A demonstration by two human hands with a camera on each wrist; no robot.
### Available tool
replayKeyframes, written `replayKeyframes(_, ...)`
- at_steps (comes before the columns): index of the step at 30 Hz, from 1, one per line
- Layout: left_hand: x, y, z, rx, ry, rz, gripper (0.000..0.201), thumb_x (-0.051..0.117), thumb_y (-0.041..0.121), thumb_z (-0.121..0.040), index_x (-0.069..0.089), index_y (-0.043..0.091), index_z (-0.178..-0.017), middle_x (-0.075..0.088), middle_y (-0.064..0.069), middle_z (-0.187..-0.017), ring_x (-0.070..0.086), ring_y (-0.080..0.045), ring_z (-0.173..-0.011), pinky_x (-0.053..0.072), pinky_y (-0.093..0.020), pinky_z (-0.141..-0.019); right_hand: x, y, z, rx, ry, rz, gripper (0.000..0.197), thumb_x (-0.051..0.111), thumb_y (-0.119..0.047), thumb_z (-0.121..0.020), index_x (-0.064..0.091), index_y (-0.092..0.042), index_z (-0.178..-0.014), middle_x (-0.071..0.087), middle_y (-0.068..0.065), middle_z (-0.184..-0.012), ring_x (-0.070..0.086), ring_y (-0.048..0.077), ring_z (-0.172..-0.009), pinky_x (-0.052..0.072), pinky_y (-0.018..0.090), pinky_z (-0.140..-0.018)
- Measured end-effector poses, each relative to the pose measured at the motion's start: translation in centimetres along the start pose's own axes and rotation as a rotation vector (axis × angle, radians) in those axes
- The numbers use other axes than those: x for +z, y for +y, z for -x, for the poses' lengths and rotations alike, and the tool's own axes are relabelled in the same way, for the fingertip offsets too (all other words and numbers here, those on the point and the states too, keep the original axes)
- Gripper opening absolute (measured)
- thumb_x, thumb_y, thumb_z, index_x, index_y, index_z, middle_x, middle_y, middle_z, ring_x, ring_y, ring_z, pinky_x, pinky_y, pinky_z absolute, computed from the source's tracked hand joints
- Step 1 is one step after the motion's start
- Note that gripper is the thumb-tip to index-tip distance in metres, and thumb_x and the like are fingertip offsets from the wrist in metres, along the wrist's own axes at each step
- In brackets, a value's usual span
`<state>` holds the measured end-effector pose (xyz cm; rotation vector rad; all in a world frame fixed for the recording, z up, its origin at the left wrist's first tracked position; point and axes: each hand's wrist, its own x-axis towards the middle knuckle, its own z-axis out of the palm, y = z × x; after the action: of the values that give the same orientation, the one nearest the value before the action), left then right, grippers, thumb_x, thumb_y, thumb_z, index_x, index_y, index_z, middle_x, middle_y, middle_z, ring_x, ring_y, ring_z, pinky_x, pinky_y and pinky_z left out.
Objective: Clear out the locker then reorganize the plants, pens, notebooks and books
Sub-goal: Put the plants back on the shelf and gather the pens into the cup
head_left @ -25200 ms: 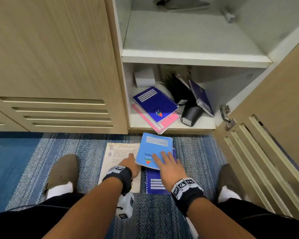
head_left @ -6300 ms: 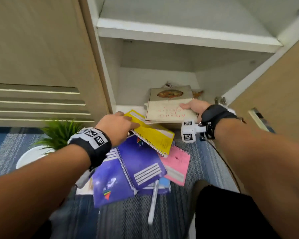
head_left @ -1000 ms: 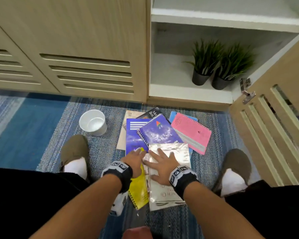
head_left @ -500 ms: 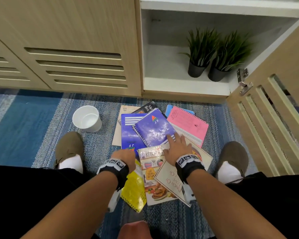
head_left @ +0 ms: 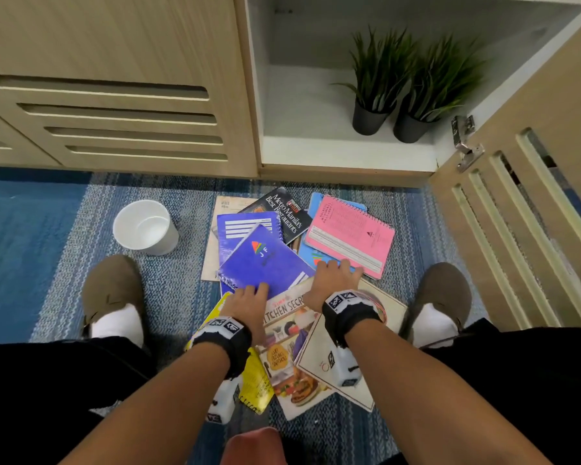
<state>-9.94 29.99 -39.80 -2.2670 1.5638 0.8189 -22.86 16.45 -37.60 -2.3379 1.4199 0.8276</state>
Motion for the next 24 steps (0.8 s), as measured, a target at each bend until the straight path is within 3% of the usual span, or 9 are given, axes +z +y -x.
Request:
replayKeyframes(3,0.8,-1.6,0.5,-0.118,-0.084,0.186,0.083,0.088,0.048,-0.056,0.044,0.019,-0.120,0.053,-0.006,-0.121,0.053,-0.029,-0.112,0.049,-0.040,-0.092,-0.5,-0.7,-0.4,-0.125,0.004,-0.099,0.058,0.058,-0.038,-0.074,0.046,-0.023,-0.129,0.050,0.001,-0.133,0.038,0.030,-0.127,0.030,0.052,-0.104)
replayKeyframes(6,1.2,-2.0,0.9,-0.182,-0.139,0.452,0.065,0.092,0.034,-0.055,0.047,0.022,-0.100,0.062,-0.004,-0.105,0.061,-0.026,-0.095,0.050,-0.035,-0.075,-0.9,-0.1,-1.1,-0.163,-0.092,-0.332,0.058,0.063,-0.027,-0.074,0.047,-0.031,-0.130,0.053,-0.002,-0.135,0.045,0.028,-0.125,0.034,0.048,-0.106)
replayKeyframes(8,0.7,-2.1,0.6,-0.155,-0.177,0.546,0.052,0.094,0.026,-0.054,0.052,0.025,-0.084,0.069,-0.003,-0.097,0.065,-0.026,-0.092,0.052,-0.034,-0.074,-0.6,1.0,-1.3,-0.158,-0.104,-0.376,0.067,0.063,-0.030,-0.076,0.042,-0.034,-0.140,0.050,-0.002,-0.144,0.048,0.028,-0.128,0.034,0.047,-0.109)
replayKeyframes(10,-0.2,-2.4,0.1,-0.129,-0.181,0.560,0.042,0.094,0.024,-0.054,0.057,0.023,-0.073,0.073,-0.005,-0.097,0.068,-0.027,-0.094,0.054,-0.033,-0.078,-0.4,2.4,-1.2,-0.117,-0.064,-0.291,0.070,0.063,-0.044,-0.081,0.037,-0.033,-0.146,0.045,-0.001,-0.148,0.043,0.028,-0.135,0.031,0.050,-0.111)
replayKeyframes(12,-1.4,-3.1,-0.4,-0.150,-0.163,0.534,0.038,0.093,0.022,-0.056,0.061,0.022,-0.077,0.073,-0.005,-0.098,0.068,-0.026,-0.094,0.054,-0.031,-0.079,-0.2,3.8,-1.2,-0.096,-0.023,-0.167,0.066,0.062,-0.051,-0.082,0.043,-0.031,-0.142,0.048,-0.001,-0.140,0.044,0.027,-0.131,0.032,0.050,-0.107)
replayKeyframes(17,-4.2,-6.8,-0.9,-0.262,-0.113,0.471,0.032,0.088,0.015,-0.063,0.067,0.020,-0.087,0.068,-0.004,-0.090,0.065,-0.024,-0.093,0.046,-0.024,-0.073,-1.1,5.1,-1.2,-0.078,-0.004,-0.154,0.044,0.061,-0.036,-0.081,0.059,-0.033,-0.125,0.056,0.000,-0.124,0.045,0.025,-0.122,0.032,0.048,-0.104)
replayKeyframes(20,-5.3,-10.0,-0.8,-0.374,-0.035,0.398,0.044,0.083,0.014,-0.065,0.070,0.019,-0.107,0.071,-0.008,-0.109,0.064,-0.027,-0.106,0.051,-0.027,-0.086,-2.0,4.3,-0.8,-0.093,-0.039,-0.064,0.029,0.057,-0.031,-0.079,0.065,-0.032,-0.108,0.063,-0.002,-0.110,0.049,0.024,-0.113,0.028,0.050,-0.104)
replayKeyframes(23,-5.7,-11.9,0.1,-0.471,0.056,0.286,0.050,0.074,0.020,-0.069,0.060,0.026,-0.117,0.064,-0.010,-0.122,0.060,-0.032,-0.113,0.051,-0.036,-0.094,-2.6,3.3,-0.3,-0.167,-0.064,0.099,0.007,0.055,-0.023,-0.079,0.061,-0.022,-0.077,0.064,-0.003,-0.076,0.058,0.023,-0.078,0.023,0.056,-0.109)
replayKeyframes(24,-5.6,-11.9,0.4,-0.485,0.108,0.221,0.050,0.070,0.023,-0.073,0.057,0.024,-0.121,0.059,-0.012,-0.126,0.056,-0.035,-0.116,0.049,-0.040,-0.096,-2.7,2.9,0.1,-0.208,-0.050,0.156,0.011,0.055,-0.019,-0.078,0.054,-0.020,-0.067,0.058,-0.003,-0.066,0.054,0.020,-0.065,0.021,0.057,-0.111)
